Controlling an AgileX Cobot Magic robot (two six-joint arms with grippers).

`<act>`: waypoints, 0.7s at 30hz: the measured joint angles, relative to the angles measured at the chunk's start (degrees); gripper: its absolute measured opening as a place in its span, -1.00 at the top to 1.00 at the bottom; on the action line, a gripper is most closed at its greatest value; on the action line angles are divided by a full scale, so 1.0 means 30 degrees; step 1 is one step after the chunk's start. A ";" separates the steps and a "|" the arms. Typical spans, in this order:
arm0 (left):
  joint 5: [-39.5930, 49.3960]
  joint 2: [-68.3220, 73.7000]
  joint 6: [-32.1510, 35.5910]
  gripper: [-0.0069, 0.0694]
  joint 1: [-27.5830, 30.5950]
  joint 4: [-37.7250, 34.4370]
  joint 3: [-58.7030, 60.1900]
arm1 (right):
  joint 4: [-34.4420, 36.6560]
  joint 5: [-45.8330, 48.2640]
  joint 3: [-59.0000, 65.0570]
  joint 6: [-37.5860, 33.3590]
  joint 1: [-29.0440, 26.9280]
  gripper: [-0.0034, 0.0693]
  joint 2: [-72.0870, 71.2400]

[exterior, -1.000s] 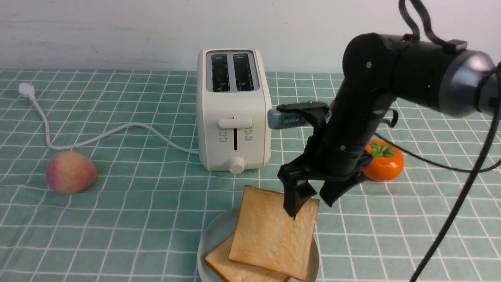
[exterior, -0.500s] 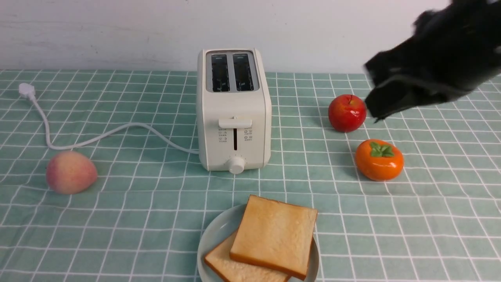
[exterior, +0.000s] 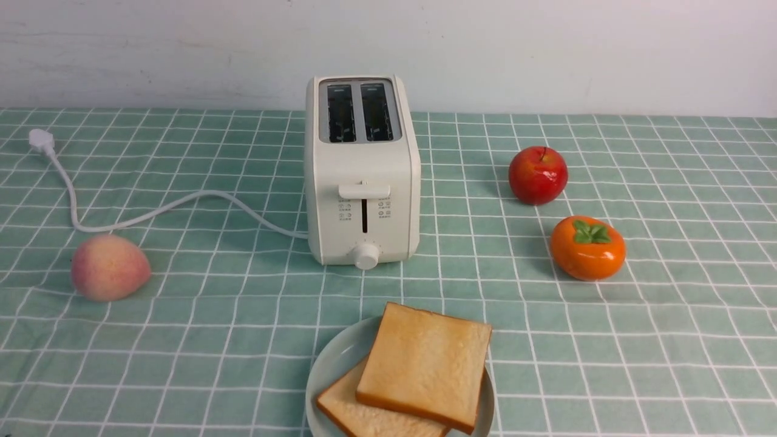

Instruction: Take toasted bread from bread machine on blue coffee table place on plate.

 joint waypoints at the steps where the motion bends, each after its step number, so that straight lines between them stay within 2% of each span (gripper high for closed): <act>1: -0.0031 0.0000 -0.0051 0.82 0.0000 0.0000 0.0000 | -0.0144 -0.0478 0.0604 0.0060 0.0000 0.93 -0.0482; 2: -0.0256 0.0000 -0.0383 0.82 0.0000 0.0000 0.0000 | -0.0847 -0.2581 0.3249 0.0916 0.0000 0.93 -0.2562; 6: -0.0520 0.0000 -0.0715 0.82 0.0000 0.0000 0.0000 | -0.1773 -0.5834 0.6912 0.2179 0.0000 0.93 -0.5495; 7: -0.0546 0.0000 -0.0780 0.82 0.0000 0.0000 0.0000 | -0.2297 -0.8097 0.9090 0.2842 0.0000 0.93 -0.7250; 11: -0.0760 0.0000 -0.0780 0.81 0.0000 0.0000 0.0000 | -0.2625 -1.0568 1.1704 0.3434 0.0000 0.92 -0.9534; 14: -0.0790 0.0000 -0.0799 0.81 0.0000 0.0000 0.0000 | -0.2734 -1.1711 1.2917 0.3491 0.0000 0.91 -1.0138; 21: -0.0764 0.0000 -0.0799 0.79 0.0000 0.0017 0.0000 | -0.2765 -1.1484 1.3570 0.3513 0.0000 0.90 -1.0160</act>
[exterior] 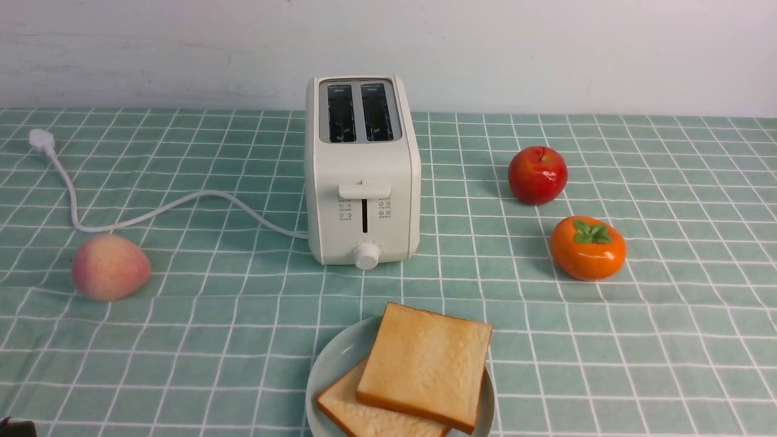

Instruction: Take toasted bread from bread machine on blue coffee table place on plate.

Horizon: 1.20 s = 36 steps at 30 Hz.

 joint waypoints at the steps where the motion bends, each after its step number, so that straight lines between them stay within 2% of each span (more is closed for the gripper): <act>1: 0.0000 0.0000 0.0000 0.79 0.0000 0.0000 0.0000 | 0.0000 0.0079 0.0043 0.0000 0.0000 0.90 0.0000; 17: -0.0058 0.0000 0.0068 0.75 0.0000 0.0215 0.0125 | -0.0034 0.0229 0.0062 0.0000 0.0000 0.86 0.0000; 22: -0.0990 -0.0518 0.0840 0.72 0.0402 0.0851 0.1276 | -0.0034 0.0248 0.0062 0.0000 0.0000 0.84 0.0000; 24: -0.1677 -0.0984 0.1265 0.72 0.1024 0.0694 0.1907 | -0.0034 0.0248 0.0062 0.0000 0.0000 0.84 0.0000; 26: -0.3529 -0.2220 0.2087 0.72 0.2675 0.0298 0.3720 | -0.0034 0.0269 0.0062 0.0000 0.0000 0.82 -0.0014; 27: -0.3685 -0.2325 0.2087 0.72 0.2819 0.0266 0.3871 | -0.0034 0.0269 0.0062 0.0000 0.0000 0.82 -0.0014; 28: -0.5127 -0.3335 0.2576 0.72 0.4133 -0.0136 0.5308 | -0.0034 0.0269 0.0062 0.0000 0.0000 0.81 -0.0014; 32: -0.7562 -0.5061 0.2898 0.72 0.6308 -0.0730 0.8128 | -0.0034 0.0269 0.0062 -0.0046 0.0000 0.81 -0.0014; 36: -0.7485 -0.5307 0.2898 0.72 0.7035 -0.0706 0.9540 | -0.0034 0.0284 0.0069 -0.0064 0.0000 0.78 -0.0014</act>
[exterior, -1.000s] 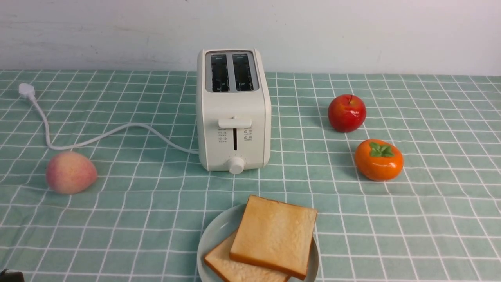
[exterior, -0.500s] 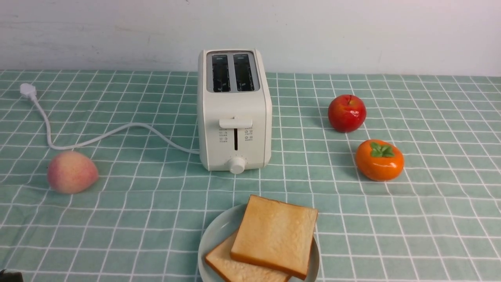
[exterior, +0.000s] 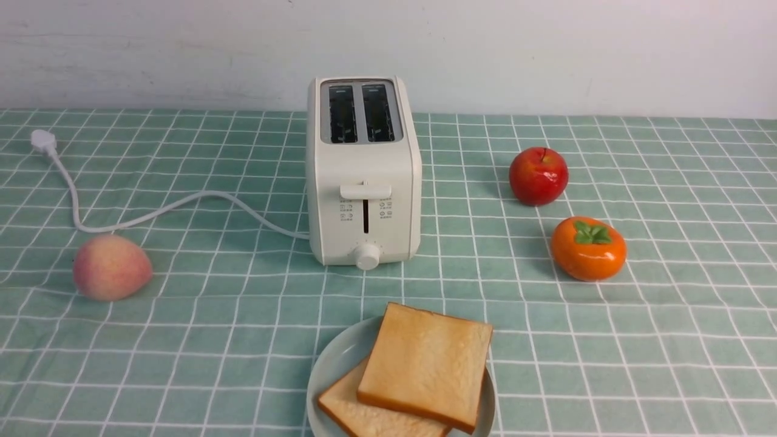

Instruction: Take toasted bread from bread machine on blue coffee table place on plate.

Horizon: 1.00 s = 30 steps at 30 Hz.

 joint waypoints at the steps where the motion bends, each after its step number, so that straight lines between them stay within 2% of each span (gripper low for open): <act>1: 0.0300 0.0000 0.0000 0.71 0.0017 0.0052 0.0068 | 0.0000 0.0029 0.0000 0.0000 0.0000 0.78 0.0000; 30: 0.0569 0.0000 0.0000 0.64 0.0017 0.0071 0.0130 | 0.0000 0.0074 0.0015 0.0000 0.0000 0.67 0.0000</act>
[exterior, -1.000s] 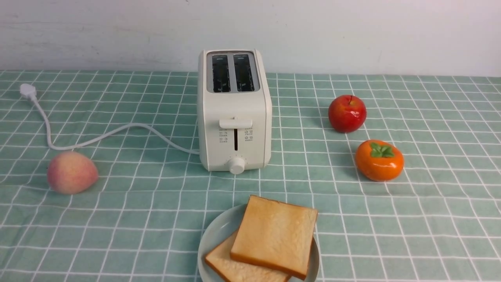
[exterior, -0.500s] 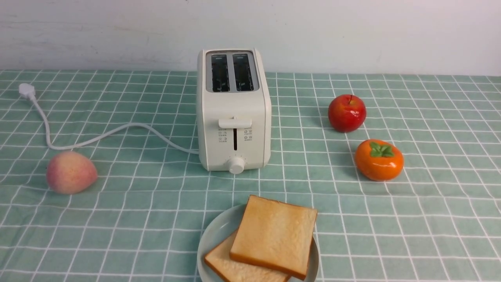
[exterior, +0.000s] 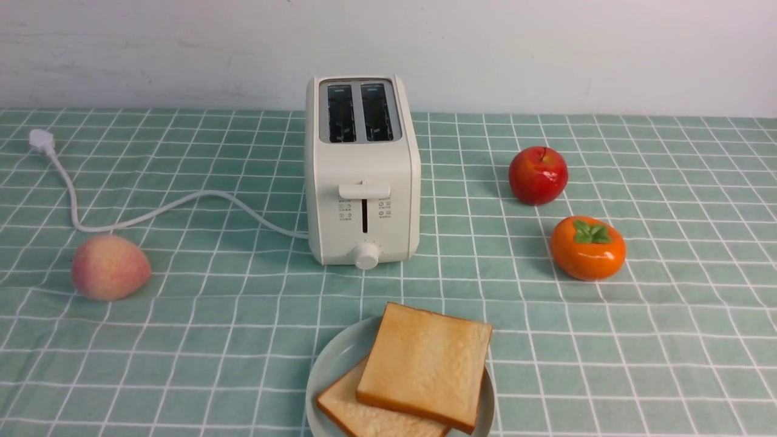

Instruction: Take toasted bread from bread machine on blue coffee table place on plate.

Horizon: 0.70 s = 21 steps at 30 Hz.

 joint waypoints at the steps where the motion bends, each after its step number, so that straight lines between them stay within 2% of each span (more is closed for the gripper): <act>1: 0.0000 0.0000 0.0000 0.63 0.0000 0.0000 0.0000 | 0.0000 0.0000 0.0000 0.0000 0.0000 0.66 0.0000; 4: 0.0000 0.0000 0.0000 0.63 0.0000 0.0000 0.0000 | -0.0060 -0.0018 0.0000 0.0000 0.0000 0.65 0.0000; 7: 0.0000 0.0000 0.0000 0.62 0.0000 0.0000 0.0000 | 0.0867 -0.0059 0.0000 -0.0230 0.0000 0.64 0.0000; 13: 0.0000 0.0000 0.0000 0.63 0.0000 -0.0019 0.0000 | 0.5157 -0.0079 0.0000 -0.4099 0.0000 0.61 0.0000; 21: 0.0019 0.0000 0.0000 0.62 0.0000 -0.0019 0.0000 | 0.5339 0.0814 0.0080 -0.4785 -0.0190 0.60 0.0000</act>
